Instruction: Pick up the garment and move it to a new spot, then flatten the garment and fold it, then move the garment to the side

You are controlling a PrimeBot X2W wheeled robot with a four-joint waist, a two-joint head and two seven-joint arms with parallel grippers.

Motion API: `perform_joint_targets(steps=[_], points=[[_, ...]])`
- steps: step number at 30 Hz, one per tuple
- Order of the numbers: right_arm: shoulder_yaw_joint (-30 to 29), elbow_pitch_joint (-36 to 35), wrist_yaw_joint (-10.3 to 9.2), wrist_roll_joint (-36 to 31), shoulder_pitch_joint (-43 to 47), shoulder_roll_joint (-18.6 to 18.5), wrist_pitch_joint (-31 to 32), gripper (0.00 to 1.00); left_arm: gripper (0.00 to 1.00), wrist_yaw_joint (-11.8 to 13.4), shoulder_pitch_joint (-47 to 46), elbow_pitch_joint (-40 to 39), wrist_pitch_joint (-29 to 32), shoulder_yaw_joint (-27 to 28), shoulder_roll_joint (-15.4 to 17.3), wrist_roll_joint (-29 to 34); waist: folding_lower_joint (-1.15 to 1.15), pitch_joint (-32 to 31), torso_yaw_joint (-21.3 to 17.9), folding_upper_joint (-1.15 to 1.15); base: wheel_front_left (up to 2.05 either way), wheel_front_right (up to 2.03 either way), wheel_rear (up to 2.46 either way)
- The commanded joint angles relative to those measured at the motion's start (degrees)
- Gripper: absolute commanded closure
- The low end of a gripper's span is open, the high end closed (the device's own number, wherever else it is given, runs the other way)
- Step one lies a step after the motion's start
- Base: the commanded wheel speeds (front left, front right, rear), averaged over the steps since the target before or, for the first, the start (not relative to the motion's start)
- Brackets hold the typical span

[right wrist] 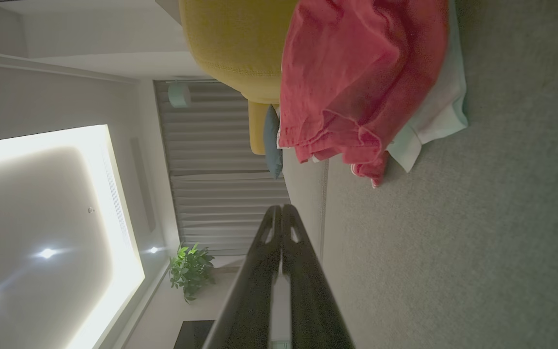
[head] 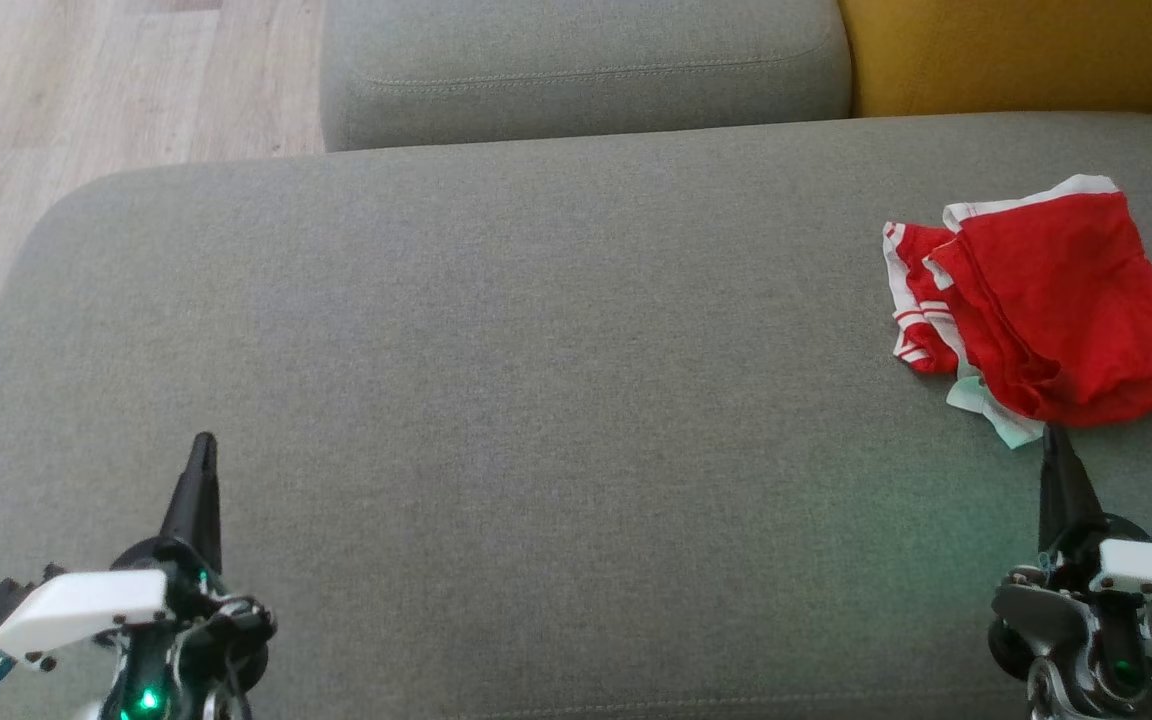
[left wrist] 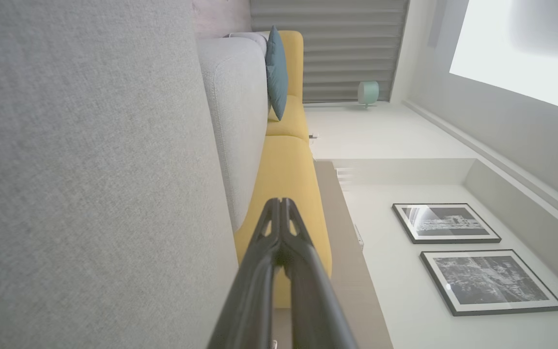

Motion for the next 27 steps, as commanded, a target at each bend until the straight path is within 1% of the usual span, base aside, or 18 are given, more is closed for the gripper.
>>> perform_joint_targets(steps=[1, 27], points=[[0.81, -2.25, -0.04, 2.11, -2.83, -1.08, 0.89, 1.00, 1.00, -0.49, -3.29, -1.48, 0.67, 2.37, 0.96, -1.88, 0.00, 0.03, 0.00, 0.00, 0.00, 0.00, 0.00], [0.30, -2.22, -0.04, 1.78, -2.88, -0.73, 1.31, 1.00, 1.00, -0.49, -3.31, -1.47, 0.81, 2.54, 0.86, -1.84, 0.00, 0.03, 0.01, 0.00, 0.00, 0.00, 0.00]])
